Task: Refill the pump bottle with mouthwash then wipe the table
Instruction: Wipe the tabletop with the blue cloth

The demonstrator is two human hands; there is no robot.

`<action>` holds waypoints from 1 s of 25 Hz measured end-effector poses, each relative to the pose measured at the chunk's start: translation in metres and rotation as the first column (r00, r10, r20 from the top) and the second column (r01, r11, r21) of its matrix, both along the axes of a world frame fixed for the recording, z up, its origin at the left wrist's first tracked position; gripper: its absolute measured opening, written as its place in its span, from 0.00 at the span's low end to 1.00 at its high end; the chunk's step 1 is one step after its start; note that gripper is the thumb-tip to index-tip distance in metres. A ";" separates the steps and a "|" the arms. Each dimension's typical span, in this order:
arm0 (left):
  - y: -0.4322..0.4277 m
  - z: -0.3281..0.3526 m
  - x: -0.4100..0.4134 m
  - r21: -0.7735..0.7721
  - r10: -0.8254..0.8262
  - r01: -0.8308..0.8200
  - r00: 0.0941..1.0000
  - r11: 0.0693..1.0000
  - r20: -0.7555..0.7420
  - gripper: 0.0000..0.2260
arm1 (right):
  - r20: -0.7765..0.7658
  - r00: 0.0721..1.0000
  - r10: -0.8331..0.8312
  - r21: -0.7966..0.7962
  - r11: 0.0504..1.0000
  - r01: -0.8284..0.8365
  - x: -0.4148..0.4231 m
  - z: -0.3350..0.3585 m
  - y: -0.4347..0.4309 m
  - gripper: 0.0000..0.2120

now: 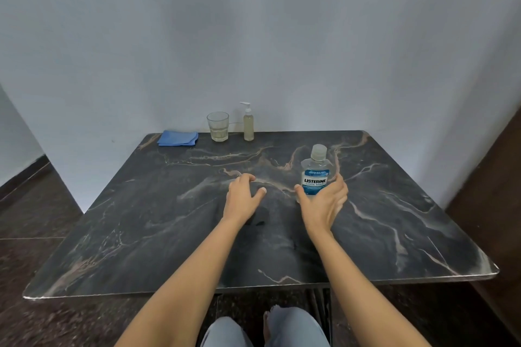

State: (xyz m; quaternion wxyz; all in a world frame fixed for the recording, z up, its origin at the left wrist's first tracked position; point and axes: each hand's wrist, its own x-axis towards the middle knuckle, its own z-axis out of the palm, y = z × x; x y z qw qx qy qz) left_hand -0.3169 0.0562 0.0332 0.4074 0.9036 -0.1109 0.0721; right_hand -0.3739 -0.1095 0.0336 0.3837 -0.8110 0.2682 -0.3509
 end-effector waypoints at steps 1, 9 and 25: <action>0.000 -0.001 0.002 0.008 0.005 -0.005 1.000 1.000 0.000 0.18 | -0.017 1.000 0.025 0.014 1.000 -0.025 0.005 -0.002 -0.002 0.47; 0.013 -0.006 0.046 0.103 0.032 -0.032 0.999 0.994 0.004 0.20 | 0.101 0.993 0.066 0.073 0.995 -0.074 0.056 -0.007 -0.016 0.39; 0.024 -0.041 0.208 0.236 -0.042 0.005 0.988 0.972 0.151 0.18 | 0.100 0.995 0.028 0.137 0.990 -0.042 0.306 0.021 -0.040 0.38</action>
